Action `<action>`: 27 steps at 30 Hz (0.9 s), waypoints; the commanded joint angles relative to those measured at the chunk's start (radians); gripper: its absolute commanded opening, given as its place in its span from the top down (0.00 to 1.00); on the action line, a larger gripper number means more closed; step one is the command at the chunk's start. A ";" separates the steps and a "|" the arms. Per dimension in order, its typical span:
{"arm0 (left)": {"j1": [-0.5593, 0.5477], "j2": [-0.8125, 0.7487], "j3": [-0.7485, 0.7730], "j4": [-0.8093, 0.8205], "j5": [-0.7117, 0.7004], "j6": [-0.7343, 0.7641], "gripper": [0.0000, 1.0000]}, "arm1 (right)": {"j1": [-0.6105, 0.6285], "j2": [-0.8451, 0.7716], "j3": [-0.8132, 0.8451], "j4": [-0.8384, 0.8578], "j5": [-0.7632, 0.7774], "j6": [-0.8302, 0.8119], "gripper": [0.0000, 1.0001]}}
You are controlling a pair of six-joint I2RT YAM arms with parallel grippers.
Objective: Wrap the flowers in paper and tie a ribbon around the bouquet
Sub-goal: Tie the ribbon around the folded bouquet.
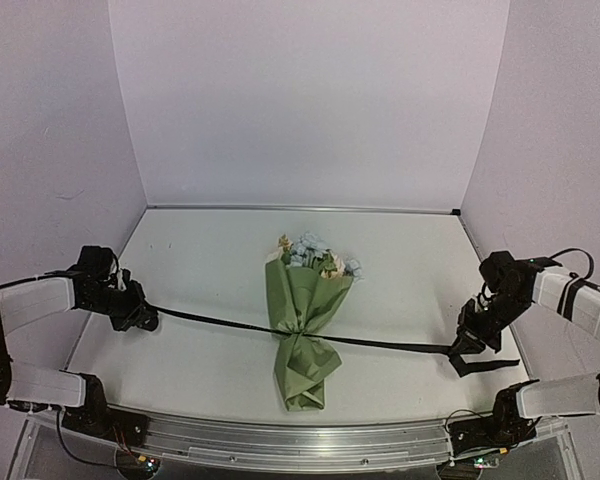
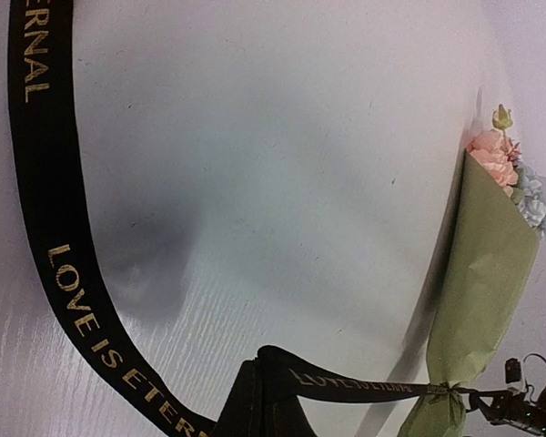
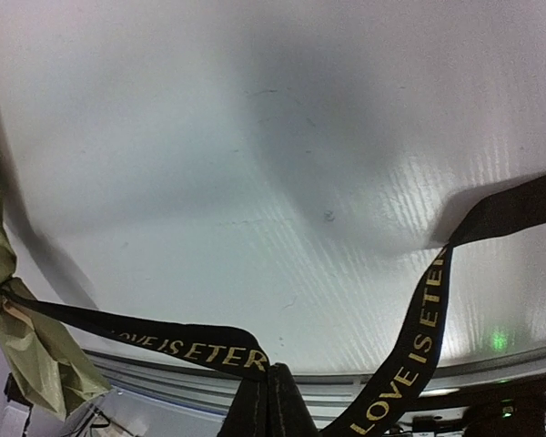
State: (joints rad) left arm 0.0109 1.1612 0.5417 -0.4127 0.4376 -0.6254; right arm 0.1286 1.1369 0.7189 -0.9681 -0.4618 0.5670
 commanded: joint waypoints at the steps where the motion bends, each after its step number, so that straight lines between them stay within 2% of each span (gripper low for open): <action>1: -0.071 -0.041 -0.001 0.077 -0.283 -0.019 1.00 | 0.049 0.039 0.011 -0.138 0.301 -0.011 1.00; 5: -0.120 -0.065 -0.033 0.067 -0.259 -0.029 1.00 | 0.115 0.071 0.029 -0.152 0.309 -0.018 0.98; 9: -0.171 -0.042 -0.021 0.046 -0.260 -0.032 1.00 | 0.158 0.101 0.055 -0.162 0.312 -0.028 0.80; 12: -0.175 -0.045 -0.003 0.028 -0.275 -0.034 0.87 | 0.171 0.111 0.079 -0.175 0.306 -0.038 0.69; 14: -0.175 -0.059 0.027 0.009 -0.283 -0.025 0.74 | 0.179 0.108 0.095 -0.184 0.302 -0.046 0.59; 18: -0.182 -0.071 0.101 -0.043 -0.294 0.026 0.55 | 0.192 0.100 0.129 -0.205 0.296 -0.063 0.41; 22: -0.261 -0.069 0.152 -0.051 -0.295 0.066 0.39 | 0.222 0.089 0.161 -0.215 0.297 -0.092 0.29; 24: -0.339 -0.038 0.173 -0.048 -0.312 0.073 0.36 | 0.251 0.089 0.183 -0.215 0.308 -0.109 0.26; 27: -0.462 0.031 0.214 -0.055 -0.378 0.053 0.36 | 0.314 0.100 0.226 -0.223 0.336 -0.137 0.17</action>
State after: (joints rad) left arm -0.3227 1.1274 0.6821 -0.4490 0.1330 -0.5874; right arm 0.3754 1.2442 0.8674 -1.1588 -0.1762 0.4824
